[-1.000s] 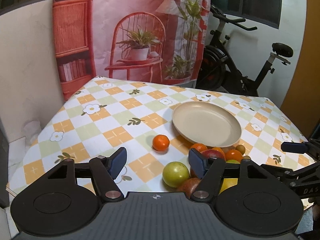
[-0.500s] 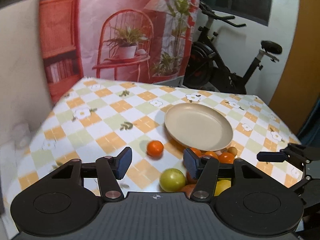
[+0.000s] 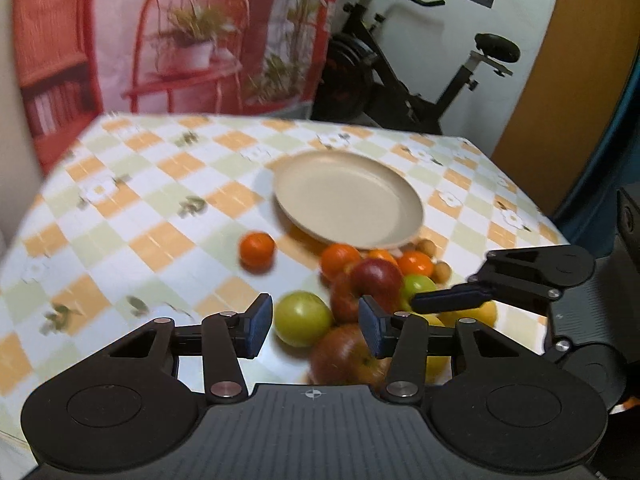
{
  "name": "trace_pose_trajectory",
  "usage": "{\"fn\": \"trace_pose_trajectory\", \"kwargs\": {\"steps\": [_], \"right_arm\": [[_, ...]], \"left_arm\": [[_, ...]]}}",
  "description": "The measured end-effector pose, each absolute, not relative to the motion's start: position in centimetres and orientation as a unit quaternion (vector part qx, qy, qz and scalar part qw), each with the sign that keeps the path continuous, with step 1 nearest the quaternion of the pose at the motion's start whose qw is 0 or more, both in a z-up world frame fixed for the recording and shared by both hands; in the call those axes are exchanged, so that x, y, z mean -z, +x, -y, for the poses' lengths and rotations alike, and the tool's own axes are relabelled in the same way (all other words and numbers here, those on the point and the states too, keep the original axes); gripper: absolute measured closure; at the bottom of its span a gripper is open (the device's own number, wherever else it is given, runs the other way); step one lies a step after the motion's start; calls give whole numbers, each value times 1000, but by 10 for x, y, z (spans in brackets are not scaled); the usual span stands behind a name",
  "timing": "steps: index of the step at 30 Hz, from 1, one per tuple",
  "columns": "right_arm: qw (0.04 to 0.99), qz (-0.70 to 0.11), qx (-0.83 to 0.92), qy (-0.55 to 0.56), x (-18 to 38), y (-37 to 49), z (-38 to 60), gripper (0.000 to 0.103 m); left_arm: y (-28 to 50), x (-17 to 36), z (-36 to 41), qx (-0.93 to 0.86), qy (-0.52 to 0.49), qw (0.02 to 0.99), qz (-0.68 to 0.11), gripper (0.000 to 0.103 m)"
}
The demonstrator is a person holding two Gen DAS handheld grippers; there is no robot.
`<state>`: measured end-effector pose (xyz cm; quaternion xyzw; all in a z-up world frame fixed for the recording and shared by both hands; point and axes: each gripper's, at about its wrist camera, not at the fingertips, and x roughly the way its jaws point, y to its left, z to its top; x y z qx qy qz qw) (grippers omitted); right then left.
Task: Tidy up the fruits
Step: 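Close the left gripper around the red apple and lift it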
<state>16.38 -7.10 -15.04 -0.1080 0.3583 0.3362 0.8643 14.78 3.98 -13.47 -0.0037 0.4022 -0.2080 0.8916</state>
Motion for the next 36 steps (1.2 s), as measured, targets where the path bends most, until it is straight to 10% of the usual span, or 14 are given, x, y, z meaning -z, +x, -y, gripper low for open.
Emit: {"fn": "trace_pose_trajectory", "kwargs": {"steps": [12, 36], "right_arm": [[852, -370, -351, -120, 156, 163, 66, 42], [830, -395, -358, -163, 163, 174, 37, 43]], "left_arm": [[151, 164, -32, 232, -23, 863, -448, 70], [153, 170, -56, 224, -73, 861, -451, 67]]}}
